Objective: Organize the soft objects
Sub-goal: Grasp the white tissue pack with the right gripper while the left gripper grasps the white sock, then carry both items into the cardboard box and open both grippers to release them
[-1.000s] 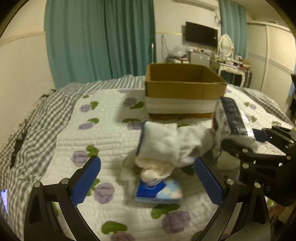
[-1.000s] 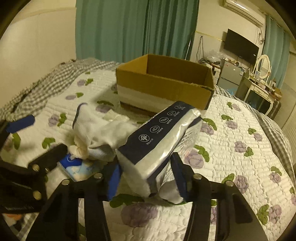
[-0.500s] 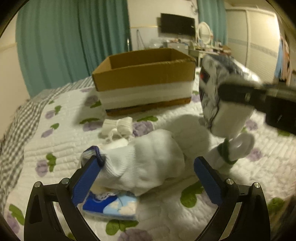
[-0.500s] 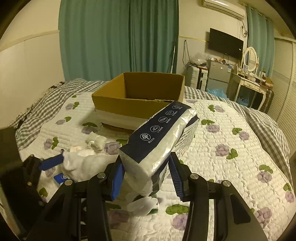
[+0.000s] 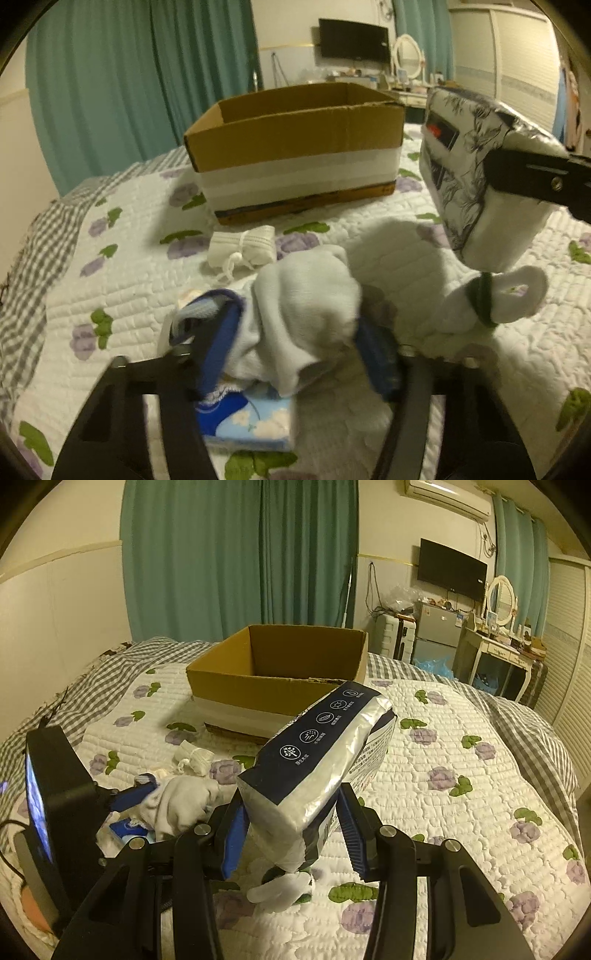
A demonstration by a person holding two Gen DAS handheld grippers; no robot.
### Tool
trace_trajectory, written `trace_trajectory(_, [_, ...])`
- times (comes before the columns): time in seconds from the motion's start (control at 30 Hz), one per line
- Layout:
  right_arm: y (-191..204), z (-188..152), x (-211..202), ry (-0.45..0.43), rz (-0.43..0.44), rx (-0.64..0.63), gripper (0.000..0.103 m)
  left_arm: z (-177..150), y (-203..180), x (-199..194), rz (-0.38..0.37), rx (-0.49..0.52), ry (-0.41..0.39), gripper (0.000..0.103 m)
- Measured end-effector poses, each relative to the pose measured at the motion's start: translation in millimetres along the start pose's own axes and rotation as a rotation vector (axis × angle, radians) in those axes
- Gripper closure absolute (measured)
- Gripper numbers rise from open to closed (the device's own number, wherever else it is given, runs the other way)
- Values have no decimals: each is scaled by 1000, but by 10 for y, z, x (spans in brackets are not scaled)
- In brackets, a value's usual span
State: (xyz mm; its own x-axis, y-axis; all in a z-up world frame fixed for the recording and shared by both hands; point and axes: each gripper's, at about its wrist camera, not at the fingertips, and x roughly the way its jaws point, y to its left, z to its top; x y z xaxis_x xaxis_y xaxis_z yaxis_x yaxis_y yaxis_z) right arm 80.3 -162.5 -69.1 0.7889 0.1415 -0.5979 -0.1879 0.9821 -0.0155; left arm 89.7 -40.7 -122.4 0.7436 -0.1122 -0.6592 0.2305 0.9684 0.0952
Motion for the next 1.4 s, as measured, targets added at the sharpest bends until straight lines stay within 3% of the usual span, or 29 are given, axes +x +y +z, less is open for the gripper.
trace_trajectory(0.1, [-9,-12,-83,-15,6,-1,57,1,7,-101,-31,-2,-8,75])
trace_trajectory(0.43, [-33,42,-381,-92,20,0,57,79,40,-437,-69,-29,-37,80])
trace_trajectory(0.63, [-63,139,-469,-116,40,4,57,347,119,-712,-103,-59,-114,80])
trace_trajectory(0.83, [-53,463,-580,-173,50,-34,57,728,212,-857,-132,-60,-191,80])
trace_trajectory(0.97, [-60,856,-635,-235,24,-89,57,1069,330,-894,-137,-68,-259,80])
trace_trajectory(1.1, [-74,1265,-551,-275,9,-142,57,1423,440,-747,-122,-60,-296,80])
trace_trajectory(1.2, [-145,1499,-298,-258,40,-146,57,1643,507,-499,-109,-59,-279,80])
trace_trajectory(1.4, [-410,1534,443,-195,132,-98,57,1801,551,138,-107,-35,-215,80])
